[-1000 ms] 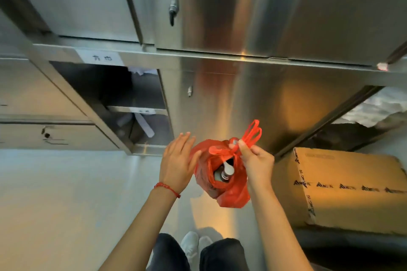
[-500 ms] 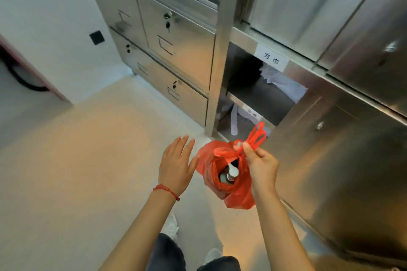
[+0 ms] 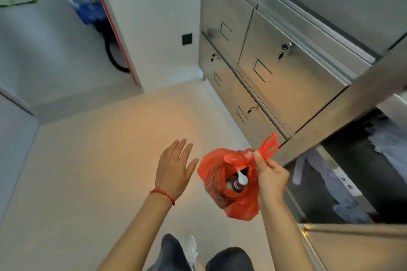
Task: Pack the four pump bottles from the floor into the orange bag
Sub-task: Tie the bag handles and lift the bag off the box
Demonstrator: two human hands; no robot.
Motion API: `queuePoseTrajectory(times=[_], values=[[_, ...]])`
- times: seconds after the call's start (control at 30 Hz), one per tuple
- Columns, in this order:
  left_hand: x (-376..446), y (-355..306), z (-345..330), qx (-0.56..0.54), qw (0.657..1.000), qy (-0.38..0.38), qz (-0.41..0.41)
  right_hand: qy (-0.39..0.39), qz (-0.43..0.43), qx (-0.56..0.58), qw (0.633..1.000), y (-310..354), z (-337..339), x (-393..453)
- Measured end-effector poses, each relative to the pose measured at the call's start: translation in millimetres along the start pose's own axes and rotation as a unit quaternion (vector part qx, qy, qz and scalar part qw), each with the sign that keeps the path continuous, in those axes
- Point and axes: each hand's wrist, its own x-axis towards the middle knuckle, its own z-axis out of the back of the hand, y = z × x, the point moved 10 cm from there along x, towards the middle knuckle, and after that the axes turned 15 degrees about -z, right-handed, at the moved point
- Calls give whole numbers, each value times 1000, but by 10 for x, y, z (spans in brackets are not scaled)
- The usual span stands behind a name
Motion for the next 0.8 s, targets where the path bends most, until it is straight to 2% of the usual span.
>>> queuePoseTrajectory(times=[0.27,0.57,0.8], values=[[778,932,148,-12,998,-5,59,43,-3,22,999,430,-1281,660],[2159,1811,198,9,994,-14,108,128,-23,-15,991,1037,-2731,1672],[3103,2604,226,21,990,-18,141,128,-23,-30,991,1518,-3701,2449]])
